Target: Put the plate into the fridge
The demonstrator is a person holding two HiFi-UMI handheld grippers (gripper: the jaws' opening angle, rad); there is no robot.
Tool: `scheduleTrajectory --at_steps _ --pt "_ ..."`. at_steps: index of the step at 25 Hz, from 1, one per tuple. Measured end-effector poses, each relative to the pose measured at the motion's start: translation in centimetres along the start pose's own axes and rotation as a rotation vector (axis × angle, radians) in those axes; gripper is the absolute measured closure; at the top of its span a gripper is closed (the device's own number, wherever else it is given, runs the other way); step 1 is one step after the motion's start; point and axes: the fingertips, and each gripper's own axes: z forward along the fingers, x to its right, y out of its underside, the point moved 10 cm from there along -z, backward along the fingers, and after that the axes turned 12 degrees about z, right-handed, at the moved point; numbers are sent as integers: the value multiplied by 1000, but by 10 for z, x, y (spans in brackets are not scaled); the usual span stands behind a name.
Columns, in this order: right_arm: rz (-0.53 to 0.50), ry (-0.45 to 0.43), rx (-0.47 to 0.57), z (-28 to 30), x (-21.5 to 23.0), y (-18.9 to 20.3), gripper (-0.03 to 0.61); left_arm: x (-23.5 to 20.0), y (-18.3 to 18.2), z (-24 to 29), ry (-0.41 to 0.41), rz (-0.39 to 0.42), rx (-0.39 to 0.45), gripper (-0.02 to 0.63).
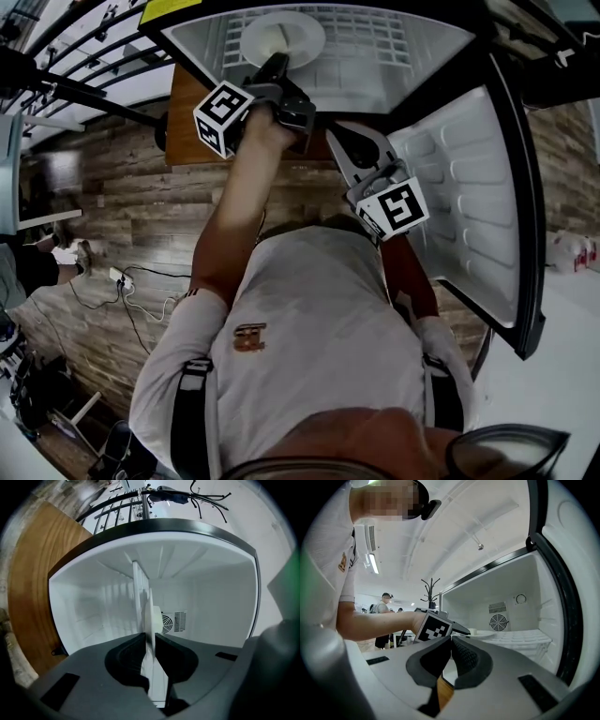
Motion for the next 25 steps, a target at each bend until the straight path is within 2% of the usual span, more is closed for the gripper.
scheduleTrajectory --at_steps 7,15,25 --pt "6 -27 -21 10 5 1 546 1 -3 0 46 15 -11 491" --pt "20 -26 -37 15 7 8 545 -2 -2 -3 90 44 -33 439" --pt "11 -5 -40 18 11 9 545 -17 0 -22 126 162 -79 388"
